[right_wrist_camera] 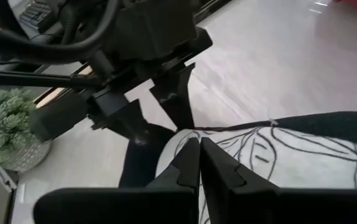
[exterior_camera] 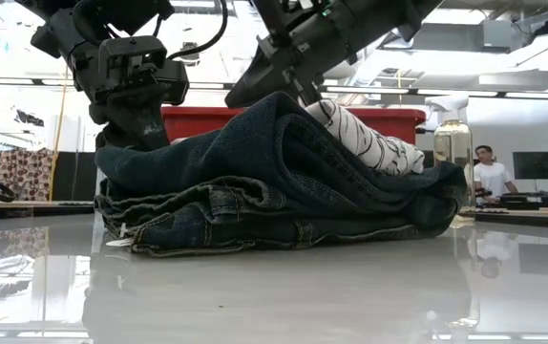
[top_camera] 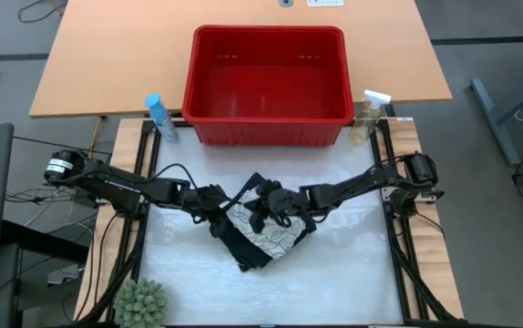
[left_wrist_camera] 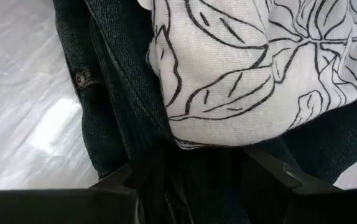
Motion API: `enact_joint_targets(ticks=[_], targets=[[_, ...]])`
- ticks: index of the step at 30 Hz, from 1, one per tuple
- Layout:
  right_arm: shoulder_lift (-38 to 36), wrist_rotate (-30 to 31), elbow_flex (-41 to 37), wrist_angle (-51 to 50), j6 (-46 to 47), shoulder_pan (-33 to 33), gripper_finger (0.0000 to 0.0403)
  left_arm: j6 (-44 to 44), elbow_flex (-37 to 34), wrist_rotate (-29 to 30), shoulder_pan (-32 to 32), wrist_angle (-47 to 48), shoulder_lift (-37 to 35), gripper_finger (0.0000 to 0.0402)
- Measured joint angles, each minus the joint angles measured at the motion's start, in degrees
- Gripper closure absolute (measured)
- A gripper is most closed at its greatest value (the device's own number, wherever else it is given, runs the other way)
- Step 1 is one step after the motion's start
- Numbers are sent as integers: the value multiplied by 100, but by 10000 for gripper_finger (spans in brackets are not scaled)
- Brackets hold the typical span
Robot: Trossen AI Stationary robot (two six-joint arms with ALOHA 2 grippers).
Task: Fold Laundry from Bin
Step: Put the stack of folded clothes into the red laundry bin
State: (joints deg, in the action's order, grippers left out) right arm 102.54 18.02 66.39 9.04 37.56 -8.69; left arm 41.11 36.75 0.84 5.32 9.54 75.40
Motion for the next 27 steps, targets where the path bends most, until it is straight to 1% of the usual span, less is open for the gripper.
enact_joint_targets(ticks=[12, 27], targets=[[0, 1, 0, -1, 1, 249, 363, 5, 2, 2, 0, 2, 0, 235], [0, -3, 0, 4, 53, 284, 363, 8, 4, 60, 0, 4, 0, 235]])
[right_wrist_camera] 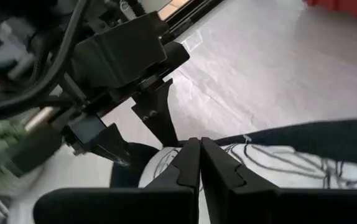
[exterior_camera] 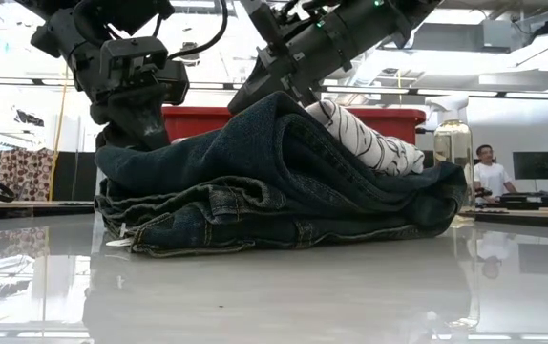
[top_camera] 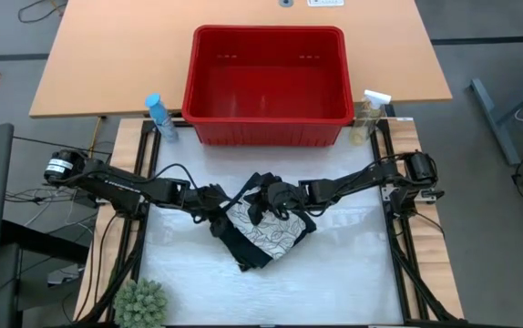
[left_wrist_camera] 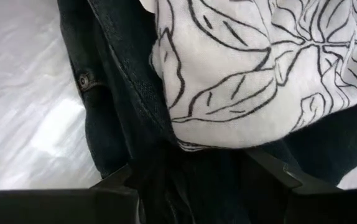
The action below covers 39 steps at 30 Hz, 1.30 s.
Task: Fold Laundry from Bin
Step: Put the stack of folded clothes into the red laundry bin
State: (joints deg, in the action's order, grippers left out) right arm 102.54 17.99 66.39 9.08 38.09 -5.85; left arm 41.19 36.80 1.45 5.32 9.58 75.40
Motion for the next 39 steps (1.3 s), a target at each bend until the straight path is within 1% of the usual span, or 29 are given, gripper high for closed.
enact_joint_targets(ticks=[4, 6, 9, 13, 15, 17, 21, 23, 24, 26, 28, 29, 31, 33, 34, 36, 37, 39], targets=[[-6, -21, 0, 56, 725, -10, 363, -2, 0, 108, 0, -4, 1, 235], [-30, -218, 0, 61, 1043, 28, 363, -92, 0, 330, 0, -6, 2, 235], [-48, -915, 7, 112, 1432, 132, 363, -23, 0, 593, -6, -7, 2, 235], [-52, -2465, 7, 524, 1276, 278, 363, -21, 0, 603, 0, -11, 2, 235], [-59, -3062, 8, 716, 1391, 295, 363, 144, 0, 705, -2, -23, 2, 235], [-61, -3547, 11, 626, 1435, 280, 363, 366, 0, 862, -2, -30, 2, 235], [-11, -4222, 5, 605, 1413, 198, 363, 519, 0, 900, 0, -31, 2, 235], [-12, -4296, 4, 950, 1363, 163, 363, 433, 0, 951, -29, -118, 4, 235], [-26, -4309, 4, 1165, 1351, 140, 363, 372, 0, 881, -53, -185, 2, 235], [-82, -4518, 4, 1486, 1347, 80, 363, 204, 4, 367, -108, -127, -69, 235], [-107, -4899, 9, 1750, 1260, -4, 363, 10, 4, -267, -120, 81, -166, 235], [-119, -5087, 9, 1783, 1252, -53, 363, -4, 7, -485, -116, 302, -233, 235], [-168, -5370, 9, 1618, 1307, -194, 363, -30, 6, -804, -109, 684, -350, 235], [-259, -5383, 9, 1171, 1291, -401, 363, -229, 5, -1139, -115, 1054, -447, 235], [-345, -5326, 9, 837, 1233, -523, 364, -328, 6, -1389, -119, 1213, -491, 235], [-535, -4924, 9, 41, 994, -821, 370, -366, 4, -2067, -118, 1375, -553, 235], [-645, -4573, 9, -354, 881, -1006, 375, -353, 1, -2412, -104, 1377, -593, 235], [-844, -3563, 7, -1158, 802, -1391, 385, -127, -2, -2914, -16, 1140, -702, 235]])
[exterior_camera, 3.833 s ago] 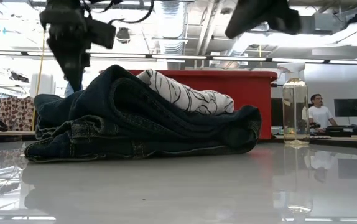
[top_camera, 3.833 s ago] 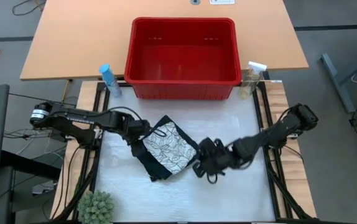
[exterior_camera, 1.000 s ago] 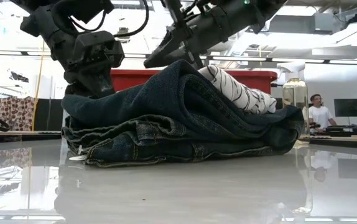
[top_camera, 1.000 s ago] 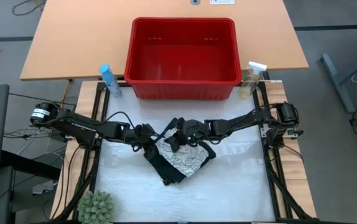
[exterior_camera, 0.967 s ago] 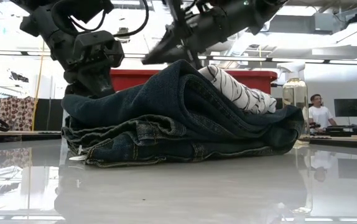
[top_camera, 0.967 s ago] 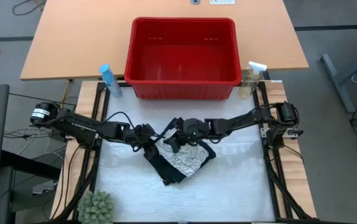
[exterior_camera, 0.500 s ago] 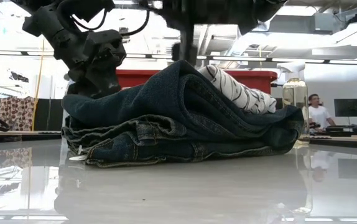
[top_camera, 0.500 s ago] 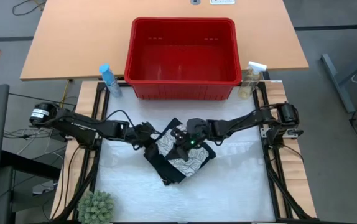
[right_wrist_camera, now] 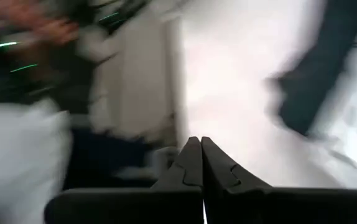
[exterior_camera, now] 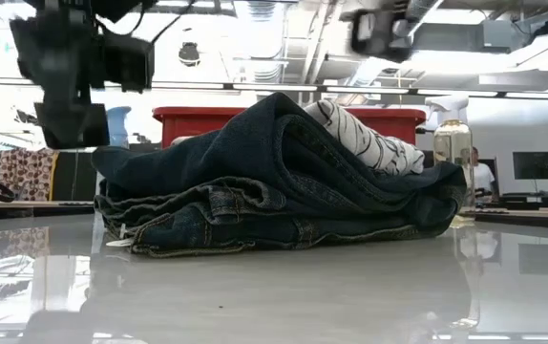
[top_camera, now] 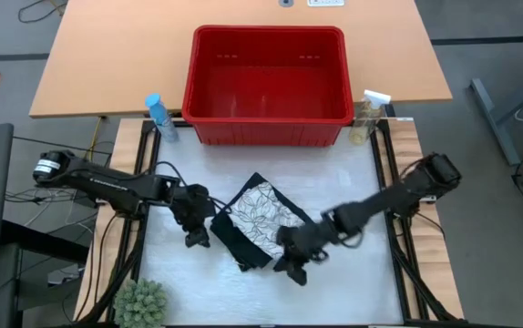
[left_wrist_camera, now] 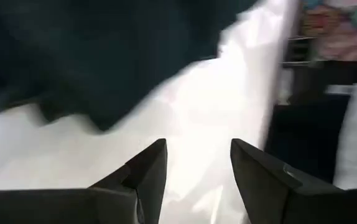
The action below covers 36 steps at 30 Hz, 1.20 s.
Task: Fold Laundry from Bin
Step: Put the stack of folded clothes into the red laundry bin
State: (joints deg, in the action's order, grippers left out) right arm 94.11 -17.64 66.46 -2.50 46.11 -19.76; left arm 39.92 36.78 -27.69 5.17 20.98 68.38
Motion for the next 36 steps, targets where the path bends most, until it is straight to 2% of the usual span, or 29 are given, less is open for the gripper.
enact_joint_targets(ticks=[3, 5, 7, 9, 13, 15, 21, 25, 31, 36], targets=[[-196, 2027, 0, -809, 416, -580, 389, 305, 2, -147, 182, -285, -254, 238], [-216, 3353, 1, -1198, 927, -892, 389, 436, 3, 106, 288, -492, -441, 247], [-117, 4134, 0, -1446, 1421, -1086, 389, 539, 2, 551, 388, -529, -612, 267], [59, 4565, 0, -1547, 1800, -1189, 389, 582, 4, 1134, 486, -560, -739, 295], [504, 4607, 0, -1577, 2161, -1160, 389, 775, 2, 1965, 611, -646, -822, 373], [739, 4585, 0, -1632, 2302, -1123, 389, 898, 2, 2156, 658, -773, -813, 393], [1222, 4236, 2, -2108, 2841, -854, 389, 944, 2, 2550, 781, -1173, -813, 401], [1279, 4124, 15, -2511, 2823, -499, 389, 956, 2, 2852, 834, -1196, -813, 400], [1141, 4003, 4, -2983, 1798, 247, 389, 1232, 2, 3172, 833, -1232, -815, 401], [745, 3473, -11, -3100, 907, 821, 389, 1128, 2, 3694, 826, -1538, -787, 401]])
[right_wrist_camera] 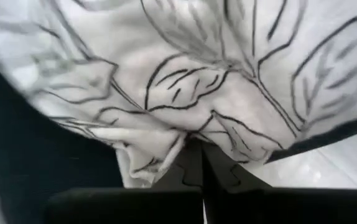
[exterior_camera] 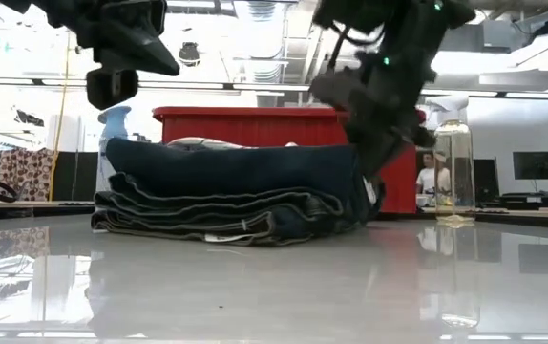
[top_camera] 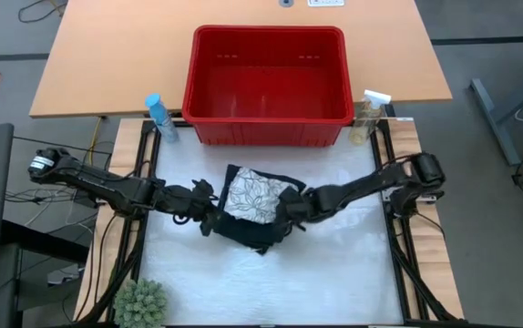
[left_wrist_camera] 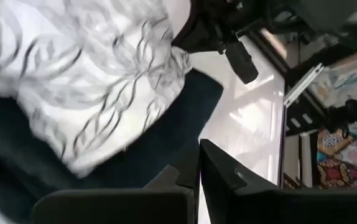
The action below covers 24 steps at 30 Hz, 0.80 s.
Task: Fold Laundry from Bin
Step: Put the stack of folded clothes into the red laundry bin
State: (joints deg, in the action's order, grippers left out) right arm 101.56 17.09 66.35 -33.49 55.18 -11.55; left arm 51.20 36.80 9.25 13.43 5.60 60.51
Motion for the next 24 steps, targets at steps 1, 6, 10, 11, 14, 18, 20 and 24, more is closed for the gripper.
enact_joint_targets(ticks=[1, 6, 10, 11, 14, 18, 20, 24], targets=[[-142, -90, -2, -9, -93, 45, 389, -80, 0, 40, -38, -72, 0, 400], [-1049, -354, -1, -122, -155, -16, 350, -598, -2, -190, -367, -420, -70, 363], [-1756, -385, -1, -147, 9, -171, 320, -922, -2, -906, -634, -1089, -68, 306], [-1926, -385, -1, -146, 108, -218, 314, -965, -1, -1113, -719, -1231, -65, 290], [-2282, -299, 6, -184, 587, -404, 301, -1024, 0, -1675, -1014, -1228, -55, 247], [-2469, 161, 10, -667, 1537, -608, 282, -660, 0, -2162, -1640, -718, -52, 200], [-2450, 442, 5, -1127, 2136, -735, 264, -646, 0, -2284, -2003, -406, -52, 185], [-2341, 732, -142, -1452, 3288, -891, 209, -794, 0, -2611, -2768, 169, -52, 172]])
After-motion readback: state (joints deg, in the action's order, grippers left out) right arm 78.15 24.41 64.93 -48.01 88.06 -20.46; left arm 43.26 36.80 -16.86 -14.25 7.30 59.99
